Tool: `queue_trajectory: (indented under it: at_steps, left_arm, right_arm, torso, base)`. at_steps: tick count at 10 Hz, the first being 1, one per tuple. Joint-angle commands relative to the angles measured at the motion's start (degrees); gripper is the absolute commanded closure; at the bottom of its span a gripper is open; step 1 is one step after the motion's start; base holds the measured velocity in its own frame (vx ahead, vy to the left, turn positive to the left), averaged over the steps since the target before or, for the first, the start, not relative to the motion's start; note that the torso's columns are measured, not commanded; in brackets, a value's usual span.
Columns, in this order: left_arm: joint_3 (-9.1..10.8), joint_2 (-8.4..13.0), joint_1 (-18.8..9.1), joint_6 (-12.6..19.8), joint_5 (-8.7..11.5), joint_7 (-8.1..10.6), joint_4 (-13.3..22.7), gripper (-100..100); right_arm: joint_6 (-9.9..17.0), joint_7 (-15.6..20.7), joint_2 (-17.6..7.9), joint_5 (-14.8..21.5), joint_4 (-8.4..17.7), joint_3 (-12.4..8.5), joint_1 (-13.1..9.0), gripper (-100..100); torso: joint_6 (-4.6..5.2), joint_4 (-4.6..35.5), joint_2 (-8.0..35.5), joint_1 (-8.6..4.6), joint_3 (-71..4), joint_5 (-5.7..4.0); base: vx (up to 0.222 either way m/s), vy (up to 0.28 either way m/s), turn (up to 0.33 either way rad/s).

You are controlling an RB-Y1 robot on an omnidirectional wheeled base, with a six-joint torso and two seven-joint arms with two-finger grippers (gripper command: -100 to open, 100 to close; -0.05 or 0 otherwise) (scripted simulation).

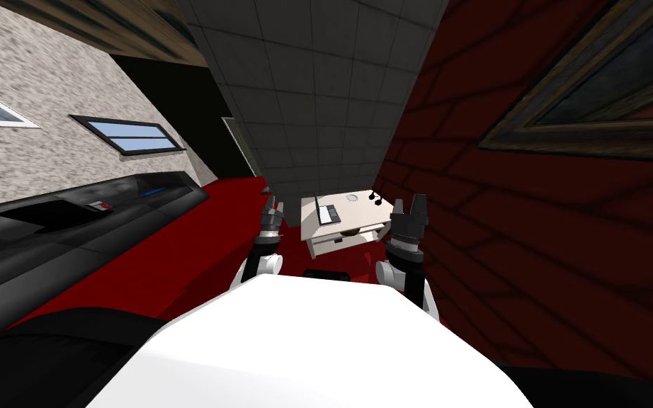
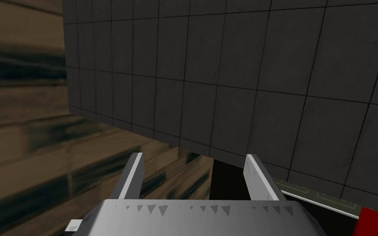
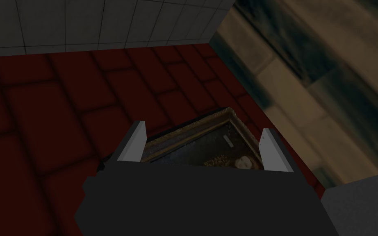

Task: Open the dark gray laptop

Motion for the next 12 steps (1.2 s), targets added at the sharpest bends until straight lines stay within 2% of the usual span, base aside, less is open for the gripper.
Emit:
queue_trajectory:
  at_steps: [1,9,10,12]
  left_arm:
    - [0.00,0.00,0.00,0.00,0.00,0.00,0.00,0]
    - [0.00,0.00,0.00,-0.01,0.00,0.00,-0.02,0]
    - [0.30,1.83,-0.21,1.08,-0.22,-0.26,0.02,-100]
    - [0.95,3.43,-0.66,3.42,-0.68,-0.81,0.09,-100]
  right_arm:
    - [0.00,0.00,0.00,0.00,0.00,0.00,0.00,0]
    - [-0.01,0.00,0.00,0.00,-0.02,0.00,0.00,0]
    - [-0.01,0.00,0.00,0.00,-0.02,0.00,0.00,0]
    - [0.00,0.00,0.01,0.00,0.01,0.01,0.01,0]
  torso:
    - [0.00,2.35,2.32,0.00,-4.67,0.00]
    - [0.00,35.37,35.39,0.00,-70.73,0.00]
    - [0.00,39.60,39.62,0.00,-79.19,0.00]
    - [0.00,42.01,41.93,-0.17,-84.34,-0.05]
  base:
    - [0.000,0.000,0.000]
    - [0.000,0.000,0.000]
    - [0.025,-0.032,0.010]
    - [0.061,-0.076,0.024]
